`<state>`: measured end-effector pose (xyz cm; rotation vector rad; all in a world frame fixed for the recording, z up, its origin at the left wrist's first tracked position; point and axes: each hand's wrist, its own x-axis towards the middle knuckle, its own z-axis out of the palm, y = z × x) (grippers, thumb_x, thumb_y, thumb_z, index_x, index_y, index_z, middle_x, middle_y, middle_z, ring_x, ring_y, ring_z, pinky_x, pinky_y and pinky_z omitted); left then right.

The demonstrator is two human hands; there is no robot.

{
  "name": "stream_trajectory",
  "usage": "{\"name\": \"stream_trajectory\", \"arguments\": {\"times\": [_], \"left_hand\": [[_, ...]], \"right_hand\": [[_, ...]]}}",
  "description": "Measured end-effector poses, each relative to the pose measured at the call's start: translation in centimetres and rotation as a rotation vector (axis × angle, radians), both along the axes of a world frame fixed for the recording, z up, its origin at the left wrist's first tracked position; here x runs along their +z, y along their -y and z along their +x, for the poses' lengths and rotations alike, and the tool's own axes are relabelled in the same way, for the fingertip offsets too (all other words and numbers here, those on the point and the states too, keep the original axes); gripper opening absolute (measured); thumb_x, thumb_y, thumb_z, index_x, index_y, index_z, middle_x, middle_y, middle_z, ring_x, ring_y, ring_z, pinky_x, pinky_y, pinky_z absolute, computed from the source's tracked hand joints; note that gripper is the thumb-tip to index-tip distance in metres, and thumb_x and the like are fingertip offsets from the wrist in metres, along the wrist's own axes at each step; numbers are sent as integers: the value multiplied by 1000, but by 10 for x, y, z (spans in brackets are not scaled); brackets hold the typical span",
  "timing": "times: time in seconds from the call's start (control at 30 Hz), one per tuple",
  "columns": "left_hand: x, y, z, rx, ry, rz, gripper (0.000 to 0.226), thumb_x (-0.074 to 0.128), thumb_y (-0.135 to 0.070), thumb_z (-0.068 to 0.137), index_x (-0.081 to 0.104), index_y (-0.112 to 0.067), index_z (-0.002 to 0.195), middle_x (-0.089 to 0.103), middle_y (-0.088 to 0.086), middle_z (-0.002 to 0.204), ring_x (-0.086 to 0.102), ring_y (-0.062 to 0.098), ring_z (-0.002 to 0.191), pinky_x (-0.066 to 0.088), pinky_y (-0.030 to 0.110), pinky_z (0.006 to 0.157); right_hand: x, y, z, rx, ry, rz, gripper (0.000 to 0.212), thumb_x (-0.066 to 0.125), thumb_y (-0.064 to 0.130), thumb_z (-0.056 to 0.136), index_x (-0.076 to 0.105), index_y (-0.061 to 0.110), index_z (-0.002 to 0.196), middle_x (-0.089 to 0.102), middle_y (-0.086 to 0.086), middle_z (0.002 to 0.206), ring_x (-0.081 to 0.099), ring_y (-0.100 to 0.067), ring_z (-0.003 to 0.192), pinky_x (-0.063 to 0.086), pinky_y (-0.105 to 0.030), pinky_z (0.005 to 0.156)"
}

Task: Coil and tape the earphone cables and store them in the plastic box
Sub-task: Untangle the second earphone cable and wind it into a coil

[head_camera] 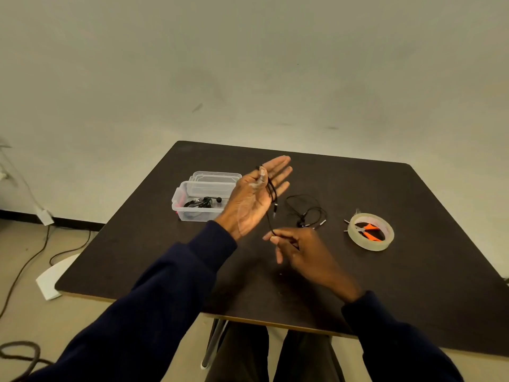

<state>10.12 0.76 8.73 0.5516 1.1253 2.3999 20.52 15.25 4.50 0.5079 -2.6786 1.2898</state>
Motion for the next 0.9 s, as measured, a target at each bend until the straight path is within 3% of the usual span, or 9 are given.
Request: {"name": "stream_trajectory", "arguments": {"times": [0.13, 0.23, 0.33, 0.4, 0.5, 0.57, 0.67, 0.77, 0.9], "left_hand": [[-19, 1, 0, 170, -240, -455, 38, 31, -13, 113, 66, -1, 124, 70, 16, 128, 69, 28, 119, 51, 44, 108], [-26, 4, 9, 113, -381, -690, 37, 35, -11, 111, 70, 1, 109, 76, 20, 95, 76, 30, 78, 62, 37, 72], [-21, 2, 27, 16, -293, -677, 50, 28, -22, 114, 68, 7, 111, 72, 17, 69, 53, 13, 37, 46, 24, 42], [-19, 3, 35, -59, -153, -537, 61, 25, -35, 114, 69, 7, 111, 63, 10, 59, 37, 7, 32, 37, 21, 38], [-9, 11, 39, -291, 58, -171, 56, 26, -37, 113, 66, 1, 103, 56, 5, 60, 31, 2, 33, 32, 18, 38], [3, 13, 43, -363, 131, 48, 45, 28, -28, 113, 64, -4, 100, 59, 4, 71, 42, 2, 39, 40, 19, 44], [22, 12, 41, -278, 124, 189, 47, 31, -20, 111, 74, -3, 107, 74, 14, 107, 73, 16, 78, 61, 32, 76], [35, 15, 27, -209, -51, 193, 44, 29, -20, 110, 57, 2, 136, 56, 23, 146, 58, 36, 133, 42, 49, 116], [25, 18, 8, 21, -246, -166, 44, 29, -16, 112, 47, 10, 143, 55, 25, 146, 56, 38, 135, 40, 47, 119]], "right_hand": [[22, -12, 0, -87, -227, 347, 40, 41, 45, 104, 71, 20, 95, 68, 10, 76, 64, -7, 68, 54, -43, 65], [43, -26, -16, -164, -455, 536, 21, 55, 32, 101, 74, 23, 100, 72, 1, 92, 69, -22, 79, 57, -44, 62], [62, -35, -33, -154, -570, 523, 11, 67, 18, 97, 77, 16, 99, 73, -1, 91, 69, -19, 79, 58, -39, 65], [70, -39, -45, -153, -546, 323, 12, 70, 18, 97, 79, 15, 103, 74, 0, 89, 68, -13, 77, 55, -30, 67], [65, -34, -55, -112, -375, 7, 15, 68, 12, 97, 81, 12, 104, 77, 2, 88, 71, -8, 79, 55, -28, 71], [50, -23, -53, -44, -251, -170, 19, 66, 7, 98, 81, 17, 101, 78, 5, 87, 71, -2, 78, 54, -22, 69], [19, -3, -39, -27, -86, -289, 32, 60, 13, 101, 77, 29, 81, 67, 8, 60, 53, 1, 49, 41, -15, 50], [3, 13, -18, 37, 36, -289, 21, 57, 17, 105, 78, 21, 105, 67, 2, 61, 50, -1, 46, 40, -18, 47], [21, 9, -2, -36, -99, -104, 22, 57, 20, 106, 77, 14, 100, 67, 2, 63, 60, -3, 56, 47, -23, 60]]}}
